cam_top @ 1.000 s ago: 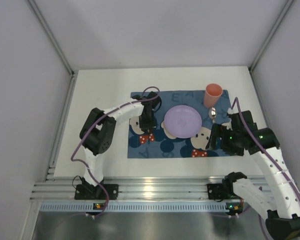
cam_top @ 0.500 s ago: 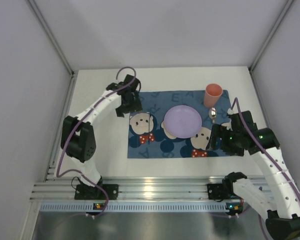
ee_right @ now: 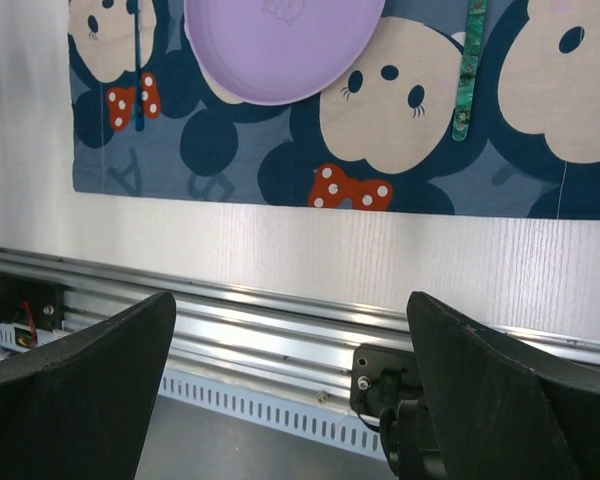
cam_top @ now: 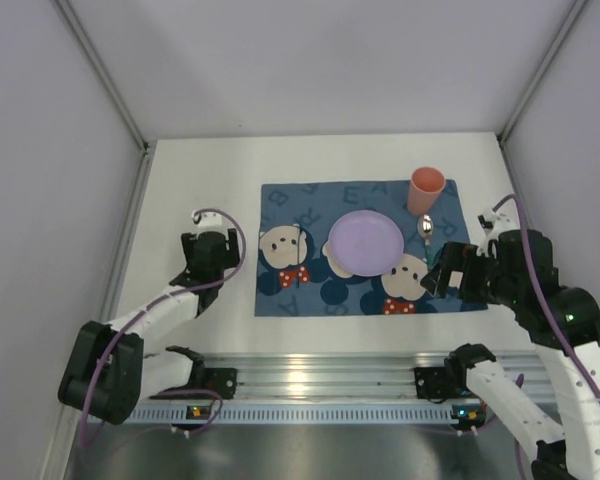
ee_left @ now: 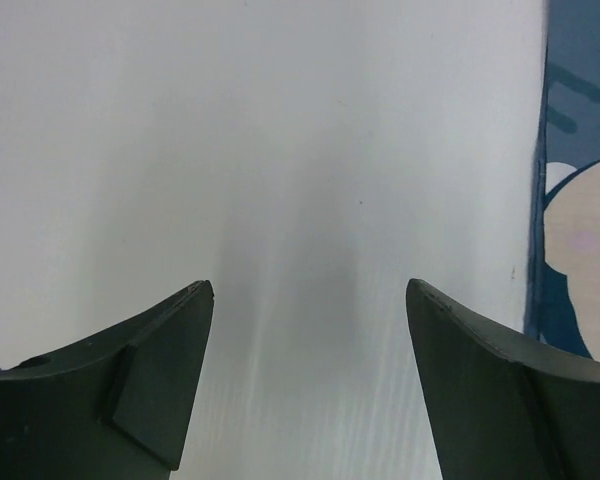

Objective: Set the dinner table for one person

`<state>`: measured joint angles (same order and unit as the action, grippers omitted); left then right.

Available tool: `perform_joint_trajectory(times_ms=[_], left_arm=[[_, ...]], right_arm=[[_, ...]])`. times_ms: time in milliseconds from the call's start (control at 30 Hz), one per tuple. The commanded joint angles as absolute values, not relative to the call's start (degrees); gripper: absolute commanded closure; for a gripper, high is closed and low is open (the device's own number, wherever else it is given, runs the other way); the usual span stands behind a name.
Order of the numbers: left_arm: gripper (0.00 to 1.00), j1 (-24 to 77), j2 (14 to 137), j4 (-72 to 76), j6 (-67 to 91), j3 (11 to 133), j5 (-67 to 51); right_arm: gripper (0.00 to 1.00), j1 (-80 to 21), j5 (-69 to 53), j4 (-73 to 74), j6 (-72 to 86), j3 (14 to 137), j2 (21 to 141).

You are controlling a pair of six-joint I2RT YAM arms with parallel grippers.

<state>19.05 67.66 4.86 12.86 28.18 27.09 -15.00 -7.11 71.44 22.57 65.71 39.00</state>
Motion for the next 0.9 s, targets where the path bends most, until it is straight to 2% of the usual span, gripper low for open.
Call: perform_joint_trajectory(times_ms=[0,133,200,400,433,500,567,633,700,733,867], left_arm=[[0.17,17.5,67.0,37.6,1.4,22.0,28.0],[0.19,15.3,77.4,38.8,-1.6,23.6,26.0],[0.19,14.1,82.1,44.2,-3.1,22.4,23.0],[0.23,11.7,88.9,53.4,-5.6,23.7,18.5],[0.23,10.8,89.1,50.8,-4.5,24.3,18.2],[0.29,5.4,88.9,48.6,-0.1,25.4,10.1],[0.21,-0.1,89.2,58.8,3.5,19.5,1.8],[0.19,-1.2,91.4,72.7,4.0,14.3,1.6],[0.19,-1.4,90.2,66.3,4.4,16.2,1.8],[0.01,-0.4,89.8,61.7,4.2,18.3,2.9],[0.01,-0.2,90.0,62.9,3.2,17.9,5.1]], right_arm=[[0.00,-15.6,-6.0,68.9,21.8,65.5,36.3],[0.00,-15.6,-6.2,67.7,21.8,65.7,34.8],[0.00,-15.6,-7.6,67.2,21.9,66.6,35.6],[0.00,-15.6,-8.3,63.6,22.1,67.9,37.4],[0.00,-15.6,-8.7,62.6,22.0,67.8,37.6],[0.00,-15.6,-10.5,61.5,21.4,67.4,38.4],[0.00,-15.6,-12.8,60.2,21.3,67.2,39.3],[0.00,-15.6,-14.2,58.5,21.1,66.9,39.5],[0.00,-15.6,-14.8,57.7,21.0,67.0,39.7],[0.00,-15.6,-14.8,57.2,21.0,67.0,40.2],[0.00,-15.6,-15.0,56.3,19.8,68.6,41.4]])
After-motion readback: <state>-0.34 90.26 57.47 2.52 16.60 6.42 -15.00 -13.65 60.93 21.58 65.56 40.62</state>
